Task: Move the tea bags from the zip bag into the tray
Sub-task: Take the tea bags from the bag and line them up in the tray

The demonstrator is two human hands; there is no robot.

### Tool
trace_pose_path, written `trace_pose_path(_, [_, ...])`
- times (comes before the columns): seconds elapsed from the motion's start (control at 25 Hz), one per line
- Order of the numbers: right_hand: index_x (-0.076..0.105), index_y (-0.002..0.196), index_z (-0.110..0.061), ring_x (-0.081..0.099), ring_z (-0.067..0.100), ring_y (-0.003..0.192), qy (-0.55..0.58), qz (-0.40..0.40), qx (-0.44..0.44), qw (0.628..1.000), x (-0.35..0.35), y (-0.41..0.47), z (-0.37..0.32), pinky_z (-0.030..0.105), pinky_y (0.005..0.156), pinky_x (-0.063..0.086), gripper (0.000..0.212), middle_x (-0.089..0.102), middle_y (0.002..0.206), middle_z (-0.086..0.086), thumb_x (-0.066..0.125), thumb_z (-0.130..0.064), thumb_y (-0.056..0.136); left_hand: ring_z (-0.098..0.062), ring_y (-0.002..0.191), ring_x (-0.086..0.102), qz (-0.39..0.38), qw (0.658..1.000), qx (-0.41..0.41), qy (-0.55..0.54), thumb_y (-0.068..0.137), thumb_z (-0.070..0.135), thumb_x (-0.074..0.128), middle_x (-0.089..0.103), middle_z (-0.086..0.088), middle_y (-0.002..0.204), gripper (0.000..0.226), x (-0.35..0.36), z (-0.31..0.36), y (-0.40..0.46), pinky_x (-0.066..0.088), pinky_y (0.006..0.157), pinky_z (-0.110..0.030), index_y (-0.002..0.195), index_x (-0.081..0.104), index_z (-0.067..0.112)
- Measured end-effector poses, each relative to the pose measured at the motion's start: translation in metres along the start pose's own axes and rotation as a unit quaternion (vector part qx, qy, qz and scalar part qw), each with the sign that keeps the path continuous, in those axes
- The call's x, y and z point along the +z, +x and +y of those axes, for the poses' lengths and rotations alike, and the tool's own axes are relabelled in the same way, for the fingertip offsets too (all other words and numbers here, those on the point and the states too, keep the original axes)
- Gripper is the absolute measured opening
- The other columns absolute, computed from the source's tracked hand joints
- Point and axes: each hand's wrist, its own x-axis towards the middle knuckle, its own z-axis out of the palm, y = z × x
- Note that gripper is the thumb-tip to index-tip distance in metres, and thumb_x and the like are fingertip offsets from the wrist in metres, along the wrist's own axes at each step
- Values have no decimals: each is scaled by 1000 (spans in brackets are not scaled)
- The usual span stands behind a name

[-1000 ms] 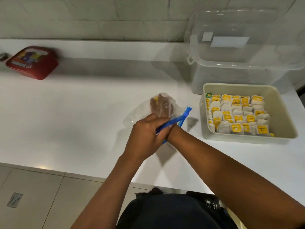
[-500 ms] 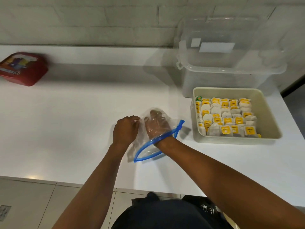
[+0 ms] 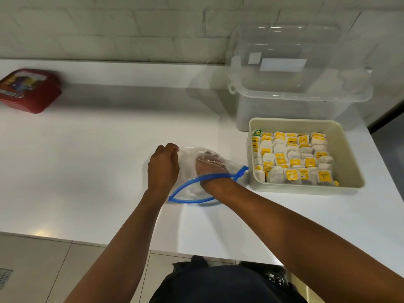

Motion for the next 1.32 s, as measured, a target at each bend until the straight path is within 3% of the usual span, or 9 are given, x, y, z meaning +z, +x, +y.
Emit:
trace_pose_path(0.12, [59,119,-7,60,29,99,-59,-80,-88,991,-15,-27,-13,31,71,40,27,62,116,13,44,-3,97,-32,79,57,-14,999,-21,28,100,14,42,59,-15,98,24,3,3,5,40,67,-33,110,64,10])
trace_pose_path(0.24, [53,127,-5,54,33,110,-100,21,-181,978,-28,-65,-18,37,65,41,40,51,123,16,53,6,88,-39,89,61,-54,996,-58,28,101,20,44,57,-17,100,26,9,-7,14,44,73,-37,114,65,12])
trace_pose_path(0.4, [65,106,-22,60,17,97,210,138,-113,961,-50,-85,28,30,81,47,19,63,108,-1,65,-18,89,-34,121,52,-68,997,-43,12,93,39,62,51,-15,129,52,-26,-16,15,40,99,-40,143,50,28])
trace_pose_path(0.52, [71,96,-20,61,5,73,470,195,-10,861,-72,-92,70,19,69,47,11,70,85,-8,71,-15,86,-18,117,57,136,970,14,-202,93,20,61,57,-8,130,40,-74,44,-9,44,100,-27,133,58,21])
trace_pose_path(0.64, [72,100,-11,65,19,78,634,188,7,750,-84,-89,93,30,76,51,10,70,88,5,64,-10,92,-18,106,67,-20,853,-45,-519,93,23,58,69,1,114,27,-79,153,-44,53,95,-33,120,63,22])
trace_pose_path(0.76, [72,103,-13,69,23,88,579,231,-7,782,-91,-89,100,34,82,54,15,74,94,6,58,-17,98,-14,118,63,-161,724,-173,-648,96,31,55,67,1,127,36,-54,215,-64,46,108,-39,131,58,24])
trace_pose_path(0.88, [72,103,-14,70,21,89,570,244,-24,784,-99,-90,102,38,81,56,20,74,93,6,52,-17,101,-8,113,65,-149,731,-173,-643,95,37,55,69,5,121,39,-43,230,-63,50,99,-31,134,55,32])
trace_pose_path(1.12, [60,132,-28,59,2,119,552,139,-22,822,-106,-94,132,32,106,44,35,67,125,-11,49,-35,99,-17,92,69,-195,663,-255,-676,105,21,42,71,-10,102,30,-16,242,-54,57,74,-30,122,62,7])
trace_pose_path(1.32, [62,111,-20,70,10,92,511,136,-50,847,-105,-95,157,30,79,57,28,71,103,0,66,-3,88,-24,82,64,-189,628,-328,-680,101,19,44,66,-10,92,21,-2,250,-44,49,69,-32,100,65,15])
